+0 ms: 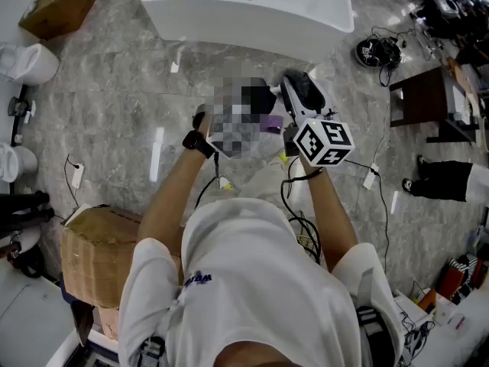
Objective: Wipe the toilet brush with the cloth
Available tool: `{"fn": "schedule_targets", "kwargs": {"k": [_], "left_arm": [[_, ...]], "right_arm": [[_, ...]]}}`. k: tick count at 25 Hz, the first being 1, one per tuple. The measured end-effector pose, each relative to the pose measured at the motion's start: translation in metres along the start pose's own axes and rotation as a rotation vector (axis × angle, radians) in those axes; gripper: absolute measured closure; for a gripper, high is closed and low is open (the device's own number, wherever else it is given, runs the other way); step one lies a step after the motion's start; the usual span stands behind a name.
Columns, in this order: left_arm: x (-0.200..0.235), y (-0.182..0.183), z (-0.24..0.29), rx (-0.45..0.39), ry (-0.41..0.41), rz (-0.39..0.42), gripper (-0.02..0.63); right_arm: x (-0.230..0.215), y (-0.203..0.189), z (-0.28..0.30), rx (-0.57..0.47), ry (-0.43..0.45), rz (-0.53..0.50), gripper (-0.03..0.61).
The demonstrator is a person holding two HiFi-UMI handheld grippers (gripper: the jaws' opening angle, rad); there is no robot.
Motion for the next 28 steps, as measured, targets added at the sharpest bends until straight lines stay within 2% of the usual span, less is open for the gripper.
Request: {"fn": "schedule_targets", "kwargs": {"k": [5,9,11,13,15,20,24,28], "left_arm": [[-0.004,-0.002,0.0,-0.008,-0.03,-0.058,0.477],[-0.006,-0.008,0.002,0.001,-0.052,-0.103,0.476],[-0.006,-0.011,0.002,0.008,-0.062,-0.127,0.477],[-0.008,-0.012,0.003,0.014,-0.075,-0.137,0.476],[-0.008,-0.013,0.005,0.019,-0.083,-0.145,0.476],[-0.007,-0.017,0.007,0.026,-0.107,-0.195,0.486],[-0.005,-0.027,0.008,0.069,-0.113,-0.18,0.501],[-0.004,-0.052,0.008,0.114,-0.108,-0.2,0.538]], "right_arm": [[0.002,-0.002,0.002,-0.012,0.041,-0.066,0.383],[-0.004,-0.023,0.011,0.02,0.035,-0.134,0.325],[-0.007,-0.034,0.015,0.038,0.035,-0.112,0.327],[-0.006,-0.039,0.017,0.045,0.069,-0.041,0.33],[-0.005,-0.04,0.02,0.055,0.081,-0.033,0.336],[-0.01,-0.04,0.023,0.051,0.025,-0.067,0.357],[-0.033,-0.033,0.02,0.017,-0.048,0.01,0.362],[-0.072,-0.016,0.009,-0.03,-0.123,0.082,0.367]]}}
Point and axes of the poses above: the fingertips, and each gripper's own axes: z forward along the fingers, x to its left, y out of its top, the point moved 1 cm from there along -z, backward along the fingers, and after that the axes turned 1 degree about z, right-handed, at the moved point
